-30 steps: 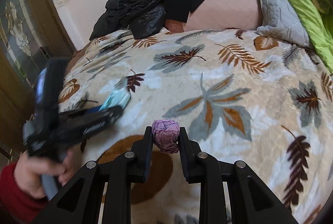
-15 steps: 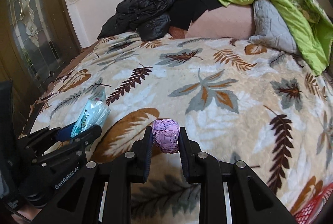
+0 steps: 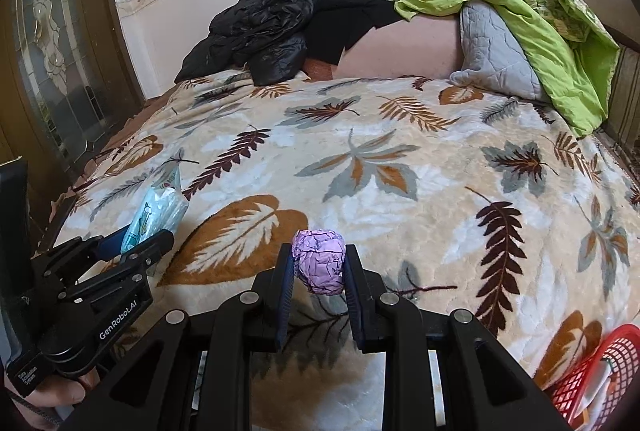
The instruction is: Collect trash
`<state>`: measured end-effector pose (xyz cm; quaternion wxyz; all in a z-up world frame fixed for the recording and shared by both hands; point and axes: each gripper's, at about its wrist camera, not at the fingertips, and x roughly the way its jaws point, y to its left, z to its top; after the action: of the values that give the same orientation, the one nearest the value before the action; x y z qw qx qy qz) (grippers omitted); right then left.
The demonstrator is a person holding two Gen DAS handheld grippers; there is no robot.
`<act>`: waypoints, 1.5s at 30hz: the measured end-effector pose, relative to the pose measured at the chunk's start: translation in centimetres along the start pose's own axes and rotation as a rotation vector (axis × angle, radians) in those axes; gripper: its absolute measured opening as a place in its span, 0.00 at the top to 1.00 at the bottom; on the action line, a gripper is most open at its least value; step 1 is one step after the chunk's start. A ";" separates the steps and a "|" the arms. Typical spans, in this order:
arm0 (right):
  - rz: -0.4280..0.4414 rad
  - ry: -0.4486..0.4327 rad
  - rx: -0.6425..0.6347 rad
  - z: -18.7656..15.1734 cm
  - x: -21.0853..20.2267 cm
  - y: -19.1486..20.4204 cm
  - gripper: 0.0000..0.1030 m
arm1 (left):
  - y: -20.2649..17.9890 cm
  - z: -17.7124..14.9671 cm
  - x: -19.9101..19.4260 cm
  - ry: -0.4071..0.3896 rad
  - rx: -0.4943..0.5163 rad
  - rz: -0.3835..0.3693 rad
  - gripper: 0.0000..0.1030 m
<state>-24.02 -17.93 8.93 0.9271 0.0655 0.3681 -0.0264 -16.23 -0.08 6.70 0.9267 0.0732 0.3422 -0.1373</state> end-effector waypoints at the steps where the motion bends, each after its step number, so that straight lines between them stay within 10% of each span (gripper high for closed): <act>1: -0.001 -0.002 -0.003 0.0 0.0 0.0 0.75 | 0.0 -0.1 0.0 -0.002 0.001 0.002 0.69; 45: 0.005 0.000 -0.004 0.1 0.2 0.0 0.75 | 0.0 -0.2 -0.3 -0.010 0.004 0.009 0.68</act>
<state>-23.84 -17.98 8.87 0.9272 0.0645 0.3682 -0.0231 -16.62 0.00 6.72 0.9289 0.0759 0.3369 -0.1340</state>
